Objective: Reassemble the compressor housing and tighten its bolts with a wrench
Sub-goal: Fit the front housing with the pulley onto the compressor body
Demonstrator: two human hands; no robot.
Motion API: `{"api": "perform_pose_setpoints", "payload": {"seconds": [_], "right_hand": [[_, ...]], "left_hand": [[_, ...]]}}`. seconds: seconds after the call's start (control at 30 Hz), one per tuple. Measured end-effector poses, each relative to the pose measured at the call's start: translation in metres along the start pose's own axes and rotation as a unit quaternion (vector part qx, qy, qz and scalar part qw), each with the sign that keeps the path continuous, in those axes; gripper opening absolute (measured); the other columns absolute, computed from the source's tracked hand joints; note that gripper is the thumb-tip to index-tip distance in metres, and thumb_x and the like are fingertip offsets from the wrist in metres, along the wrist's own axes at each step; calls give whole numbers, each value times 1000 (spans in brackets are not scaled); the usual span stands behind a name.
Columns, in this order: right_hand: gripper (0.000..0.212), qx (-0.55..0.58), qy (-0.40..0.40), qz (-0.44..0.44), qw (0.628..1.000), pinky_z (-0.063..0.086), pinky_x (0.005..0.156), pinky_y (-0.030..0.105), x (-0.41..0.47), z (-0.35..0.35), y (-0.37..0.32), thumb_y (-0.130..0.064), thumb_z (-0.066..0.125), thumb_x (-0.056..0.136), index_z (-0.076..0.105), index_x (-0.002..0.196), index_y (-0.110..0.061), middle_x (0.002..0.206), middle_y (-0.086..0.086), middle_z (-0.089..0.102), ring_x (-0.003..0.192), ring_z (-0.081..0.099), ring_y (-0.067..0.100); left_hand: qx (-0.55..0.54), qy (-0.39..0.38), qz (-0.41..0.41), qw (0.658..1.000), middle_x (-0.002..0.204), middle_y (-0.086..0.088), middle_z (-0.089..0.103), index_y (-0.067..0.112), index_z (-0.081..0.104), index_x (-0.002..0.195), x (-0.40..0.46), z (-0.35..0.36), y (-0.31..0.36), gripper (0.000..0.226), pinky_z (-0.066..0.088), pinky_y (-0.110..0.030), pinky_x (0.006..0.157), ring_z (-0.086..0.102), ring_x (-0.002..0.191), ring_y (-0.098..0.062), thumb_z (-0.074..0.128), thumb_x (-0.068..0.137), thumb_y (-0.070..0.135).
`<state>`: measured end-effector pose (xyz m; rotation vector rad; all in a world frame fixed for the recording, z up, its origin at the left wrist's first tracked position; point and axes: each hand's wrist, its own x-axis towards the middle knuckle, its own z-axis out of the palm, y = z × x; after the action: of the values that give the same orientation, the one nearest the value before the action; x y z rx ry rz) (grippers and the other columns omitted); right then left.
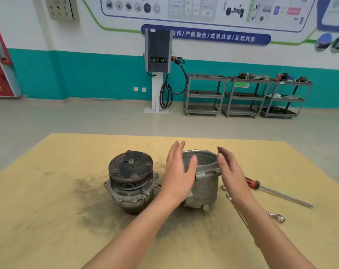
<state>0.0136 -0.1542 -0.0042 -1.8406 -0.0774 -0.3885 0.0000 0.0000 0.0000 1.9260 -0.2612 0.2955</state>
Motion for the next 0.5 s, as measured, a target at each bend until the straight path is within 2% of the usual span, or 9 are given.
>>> {"api": "perform_pose_setpoints", "payload": {"seconds": [0.07,0.13,0.2,0.27,0.37,0.43,0.5], "right_hand": [[47,60,2,82,995,40,93,21,3,4,-1,-45,46,97,45,138,-21,139,-3,50,111,51,-3],[48,122,-10,158,980,46,93,30,3,4,-4,-44,52,96,47,136,-19,133,-2,56,108,55,3],[45,149,-20,212,966,47,79,30,3,2,-3,-45,58,93,52,129,-19,118,-5,63,101,58,5],[36,163,-35,249,954,44,68,29,2,-1,-6,-43,59,92,60,118,-19,104,-6,69,93,60,5],[26,193,-52,268,943,48,66,31,1,-3,-4,-37,57,93,66,106,-17,93,-2,74,82,66,7],[19,206,-49,247,946,48,63,29,-3,-3,-1,-31,54,93,67,99,-18,81,-6,74,69,67,3],[15,214,-44,221,950,44,60,27,-10,-5,2,-25,52,93,64,88,-19,71,-9,69,61,63,1]], "left_hand": [[5,34,-55,998,168,4,13,21,20,159,8,7,-2,58,13,-33,125,10,154,-10,42,107,35],[-37,53,-126,990,166,-1,21,17,21,158,16,12,-6,59,20,-35,123,20,152,-17,43,106,33],[-83,55,-166,981,163,-2,28,18,20,159,16,16,-10,61,28,-38,121,30,148,-20,46,105,31],[-134,51,-193,971,157,-2,36,23,17,159,15,18,-13,64,37,-37,112,39,140,-20,48,103,30],[-177,38,-236,955,143,2,44,29,11,160,12,20,-12,70,37,-32,93,44,121,-17,48,100,33],[-176,29,-232,956,136,5,52,28,18,158,8,21,-13,66,43,-30,85,52,115,-14,48,100,32],[-165,16,-210,964,125,11,58,28,25,154,3,20,-15,58,45,-20,76,56,109,-5,47,100,28]]}}
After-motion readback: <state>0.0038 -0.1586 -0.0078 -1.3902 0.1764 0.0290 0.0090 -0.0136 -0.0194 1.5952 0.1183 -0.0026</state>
